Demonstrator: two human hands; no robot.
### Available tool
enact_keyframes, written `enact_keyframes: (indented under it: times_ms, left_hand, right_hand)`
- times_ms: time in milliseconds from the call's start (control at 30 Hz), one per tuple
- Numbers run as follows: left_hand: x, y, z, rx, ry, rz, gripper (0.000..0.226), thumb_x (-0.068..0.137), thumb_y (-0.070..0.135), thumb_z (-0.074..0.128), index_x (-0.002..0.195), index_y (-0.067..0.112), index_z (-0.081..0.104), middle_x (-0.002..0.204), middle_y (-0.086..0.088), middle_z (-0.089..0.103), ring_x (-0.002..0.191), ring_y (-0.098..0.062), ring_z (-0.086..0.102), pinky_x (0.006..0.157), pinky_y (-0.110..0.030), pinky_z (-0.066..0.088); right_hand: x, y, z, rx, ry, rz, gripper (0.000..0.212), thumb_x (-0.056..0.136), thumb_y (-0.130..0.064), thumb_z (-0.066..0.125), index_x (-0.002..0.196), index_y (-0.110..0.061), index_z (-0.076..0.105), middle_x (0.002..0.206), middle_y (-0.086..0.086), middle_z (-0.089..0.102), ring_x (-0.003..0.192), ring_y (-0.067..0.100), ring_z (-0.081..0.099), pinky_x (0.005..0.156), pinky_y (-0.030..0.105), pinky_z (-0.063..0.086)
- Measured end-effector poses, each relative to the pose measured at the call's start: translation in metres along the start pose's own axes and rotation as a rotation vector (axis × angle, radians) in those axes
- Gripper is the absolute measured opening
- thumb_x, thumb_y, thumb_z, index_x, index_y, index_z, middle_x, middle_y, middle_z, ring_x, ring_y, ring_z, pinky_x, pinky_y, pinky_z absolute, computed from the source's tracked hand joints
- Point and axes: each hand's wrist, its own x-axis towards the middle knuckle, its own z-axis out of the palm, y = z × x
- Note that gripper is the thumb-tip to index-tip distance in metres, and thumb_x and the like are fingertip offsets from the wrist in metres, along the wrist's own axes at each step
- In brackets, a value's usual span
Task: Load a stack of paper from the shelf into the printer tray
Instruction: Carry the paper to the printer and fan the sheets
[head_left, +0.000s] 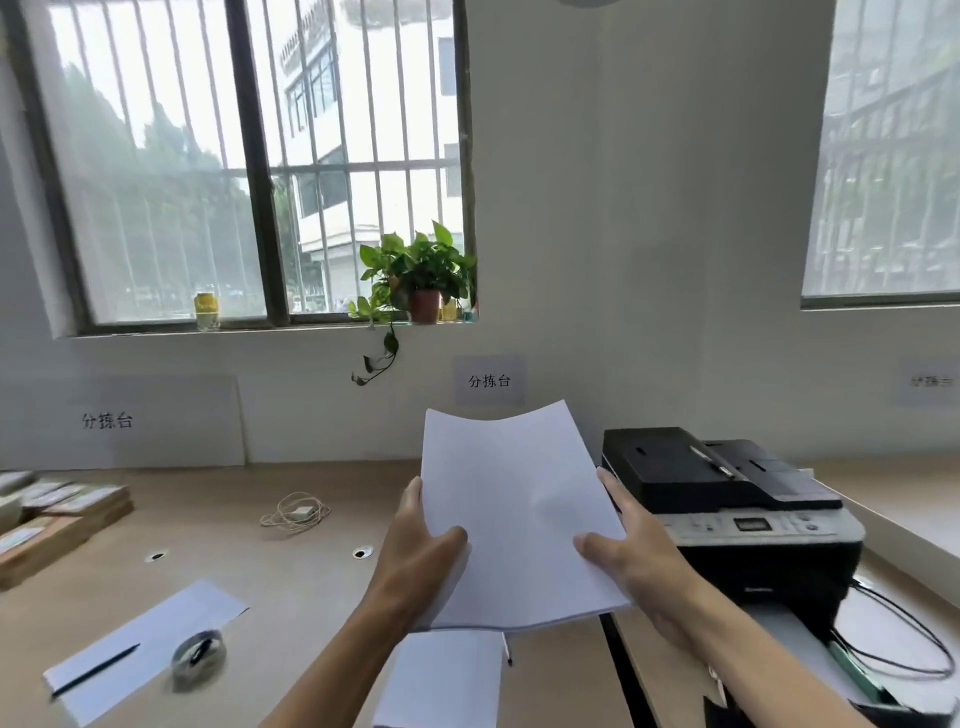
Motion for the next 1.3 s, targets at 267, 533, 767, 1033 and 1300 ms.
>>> enact_keyframes:
  times_ms: [267, 533, 767, 1033, 1300]
  left_hand:
    - [0.103, -0.041, -0.009, -0.020, -0.004, -0.010, 0.040, 0.075, 0.000, 0.054, 0.107, 0.023, 0.057, 0.095, 0.002, 0.071, 0.089, -0.021, 0.069, 0.076, -0.033, 0.057]
    - [0.189, -0.078, 0.010, -0.003, -0.003, 0.058, 0.046, 0.078, -0.005, 0.055, 0.116, 0.023, 0.054, 0.094, 0.015, 0.068, 0.087, -0.002, 0.066, 0.067, -0.011, 0.048]
    - [0.254, -0.088, 0.042, 0.016, 0.054, 0.102, 0.075, 0.084, -0.008, 0.059, 0.148, 0.014, 0.027, 0.134, 0.004, 0.053, 0.116, -0.003, 0.055, 0.098, -0.015, 0.042]
    - [0.293, -0.124, 0.060, 0.020, 0.078, 0.151, 0.079, 0.084, -0.013, 0.059, 0.146, 0.022, 0.025, 0.129, 0.009, 0.053, 0.110, 0.009, 0.055, 0.096, -0.018, 0.045]
    - [0.262, -0.250, 0.114, -0.082, 0.091, -0.080, 0.042, 0.084, -0.001, 0.056, 0.114, 0.020, 0.035, 0.103, 0.015, 0.055, 0.087, 0.013, 0.059, 0.078, -0.019, 0.050]
  right_hand:
    - [0.101, 0.023, 0.015, -0.031, 0.034, 0.008, 0.073, 0.088, 0.002, 0.059, 0.131, -0.051, 0.033, 0.109, -0.012, 0.074, 0.093, 0.009, 0.074, 0.071, 0.021, 0.056]
    - [0.188, 0.057, 0.007, 0.004, 0.037, 0.038, 0.086, 0.089, 0.003, 0.061, 0.153, -0.035, 0.017, 0.120, -0.019, 0.063, 0.094, -0.002, 0.070, 0.070, 0.014, 0.055]
    - [0.257, 0.078, -0.025, 0.041, -0.001, 0.025, 0.077, 0.083, -0.009, 0.072, 0.147, -0.028, 0.034, 0.124, -0.005, 0.069, 0.111, 0.019, 0.069, 0.100, 0.045, 0.052]
    - [0.308, 0.103, -0.035, 0.018, 0.076, 0.025, 0.052, 0.068, 0.011, 0.065, 0.107, -0.023, 0.055, 0.105, 0.008, 0.071, 0.098, 0.028, 0.071, 0.083, 0.043, 0.060]
    - [0.267, 0.239, -0.003, -0.102, 0.246, 0.075, 0.035, 0.074, 0.010, 0.059, 0.100, -0.013, 0.066, 0.095, 0.007, 0.070, 0.086, 0.017, 0.069, 0.066, 0.023, 0.056]
